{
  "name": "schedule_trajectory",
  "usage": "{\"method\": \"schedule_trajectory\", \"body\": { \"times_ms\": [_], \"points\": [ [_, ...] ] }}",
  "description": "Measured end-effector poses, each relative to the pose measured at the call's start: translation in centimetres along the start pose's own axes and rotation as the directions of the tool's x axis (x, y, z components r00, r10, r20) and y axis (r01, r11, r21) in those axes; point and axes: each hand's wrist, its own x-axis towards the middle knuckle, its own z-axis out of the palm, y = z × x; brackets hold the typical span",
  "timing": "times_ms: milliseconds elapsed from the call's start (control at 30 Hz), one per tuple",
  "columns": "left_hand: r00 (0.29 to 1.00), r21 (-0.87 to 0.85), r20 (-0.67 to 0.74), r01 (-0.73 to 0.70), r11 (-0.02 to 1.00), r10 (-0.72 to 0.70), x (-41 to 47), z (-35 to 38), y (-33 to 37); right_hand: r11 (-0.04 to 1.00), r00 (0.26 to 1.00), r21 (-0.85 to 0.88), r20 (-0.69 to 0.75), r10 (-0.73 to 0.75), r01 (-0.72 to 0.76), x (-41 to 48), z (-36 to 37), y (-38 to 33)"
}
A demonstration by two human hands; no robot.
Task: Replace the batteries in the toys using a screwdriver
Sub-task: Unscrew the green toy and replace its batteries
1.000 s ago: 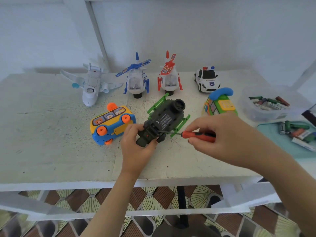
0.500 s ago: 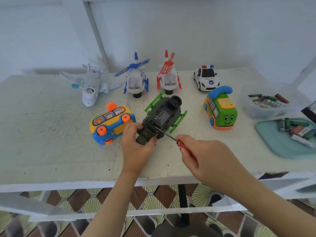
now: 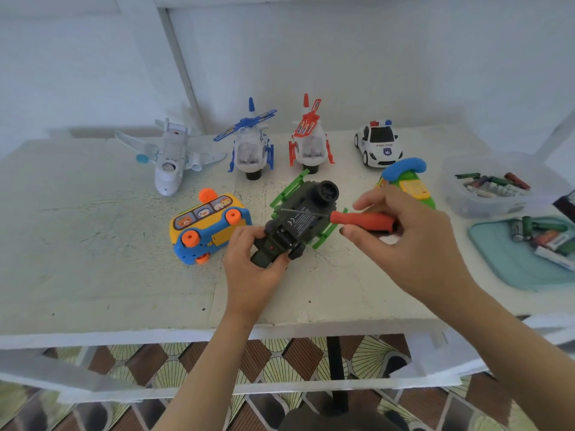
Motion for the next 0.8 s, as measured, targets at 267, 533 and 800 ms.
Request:
{"method": "schedule_trajectory", "body": {
  "times_ms": [267, 533, 800],
  "points": [
    [1.000, -0.029, 0.001, 0.012, 1.000, -0.012, 0.1, 0.0, -0.1, 0.932, 0.992, 0.363, -0.108, 0.067, -0.023, 2.4, 0.2, -0.7],
    [1.000, -0.030, -0.009, 0.003, 1.000, -0.003, 0.1, 0.0, 0.1, 0.991, 0.994, 0.076, -0.010, -0.109, 0.109, 2.6, 0.8, -2.0],
    [1.000, -0.030, -0.019, 0.002, 1.000, -0.002, 0.1, -0.1, 0.1, 0.984, 0.983, -0.049, 0.067, -0.169, 0.172, 4.0, 1.8, -3.7]
  ]
}}
